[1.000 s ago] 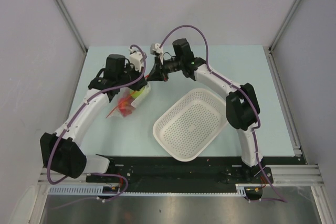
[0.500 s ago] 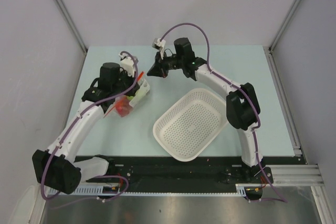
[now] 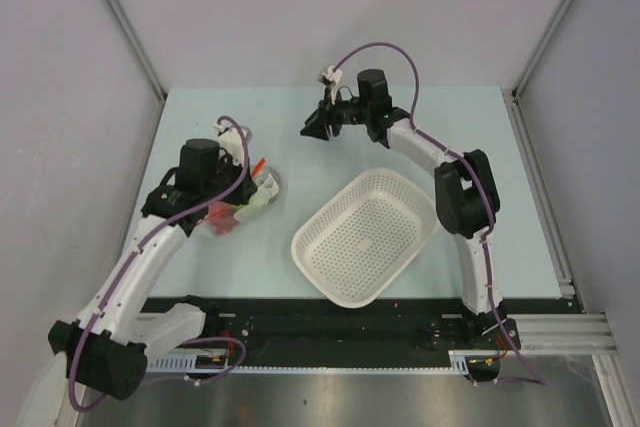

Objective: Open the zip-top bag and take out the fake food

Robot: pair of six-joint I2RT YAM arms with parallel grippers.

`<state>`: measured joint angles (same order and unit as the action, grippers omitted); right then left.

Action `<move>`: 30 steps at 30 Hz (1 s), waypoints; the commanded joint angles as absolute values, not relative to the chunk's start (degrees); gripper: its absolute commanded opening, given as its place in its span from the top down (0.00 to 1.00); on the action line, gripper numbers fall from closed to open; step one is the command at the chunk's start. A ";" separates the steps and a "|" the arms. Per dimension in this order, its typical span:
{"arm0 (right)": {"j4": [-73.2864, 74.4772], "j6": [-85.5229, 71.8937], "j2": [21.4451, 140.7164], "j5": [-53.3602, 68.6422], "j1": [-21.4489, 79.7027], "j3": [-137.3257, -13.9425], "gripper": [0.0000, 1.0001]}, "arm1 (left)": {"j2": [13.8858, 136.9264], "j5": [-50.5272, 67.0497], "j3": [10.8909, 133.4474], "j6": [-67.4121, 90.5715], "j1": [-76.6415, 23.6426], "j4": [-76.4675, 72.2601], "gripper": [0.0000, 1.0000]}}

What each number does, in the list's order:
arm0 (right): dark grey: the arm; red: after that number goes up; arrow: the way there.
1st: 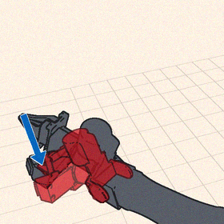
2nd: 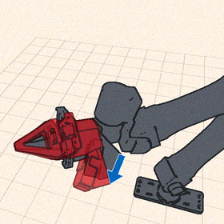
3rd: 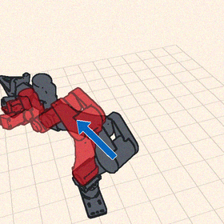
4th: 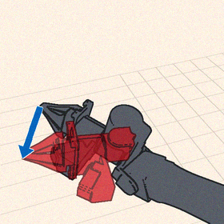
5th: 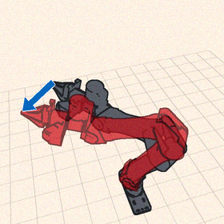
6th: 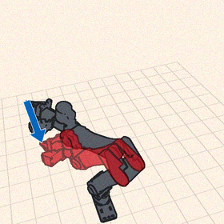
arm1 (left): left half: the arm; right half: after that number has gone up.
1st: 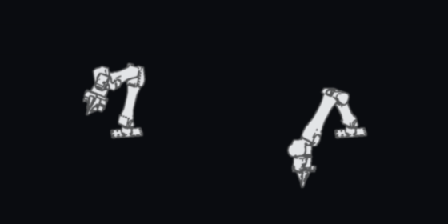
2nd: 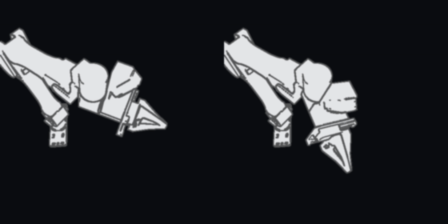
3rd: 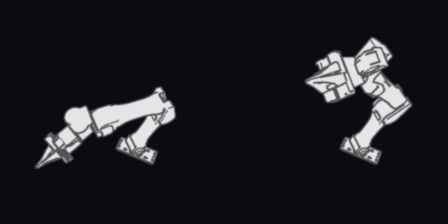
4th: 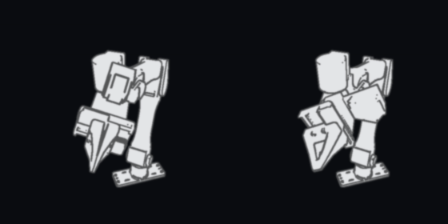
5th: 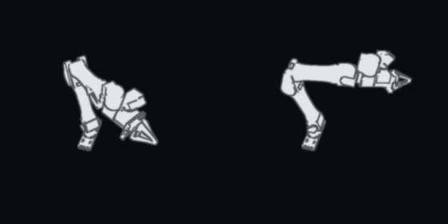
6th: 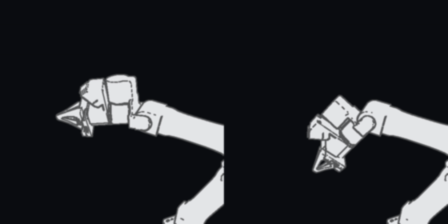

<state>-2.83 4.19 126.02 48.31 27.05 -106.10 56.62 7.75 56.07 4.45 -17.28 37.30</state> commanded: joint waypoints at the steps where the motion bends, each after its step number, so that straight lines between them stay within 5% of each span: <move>1: -13.43 6.15 116.99 65.53 29.44 -99.24 0.47 | 61.87 12.12 62.66 0.18 -16.87 33.40 1.00; 12: -22.76 -4.38 121.81 74.88 32.96 -103.34 0.34 | 66.45 20.04 65.30 -4.48 -16.96 31.55 1.00; 17: -29.96 -10.71 124.36 76.72 34.62 -104.86 0.47 | 66.01 20.74 64.86 -4.40 -16.96 31.46 1.00; 30: -33.48 -13.80 124.98 76.99 35.86 -101.08 0.53 | 65.83 21.71 65.74 -4.04 -16.96 31.46 1.00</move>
<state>-29.26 -11.99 124.16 75.64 35.48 -101.75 66.76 19.57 62.50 -3.09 -17.21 34.39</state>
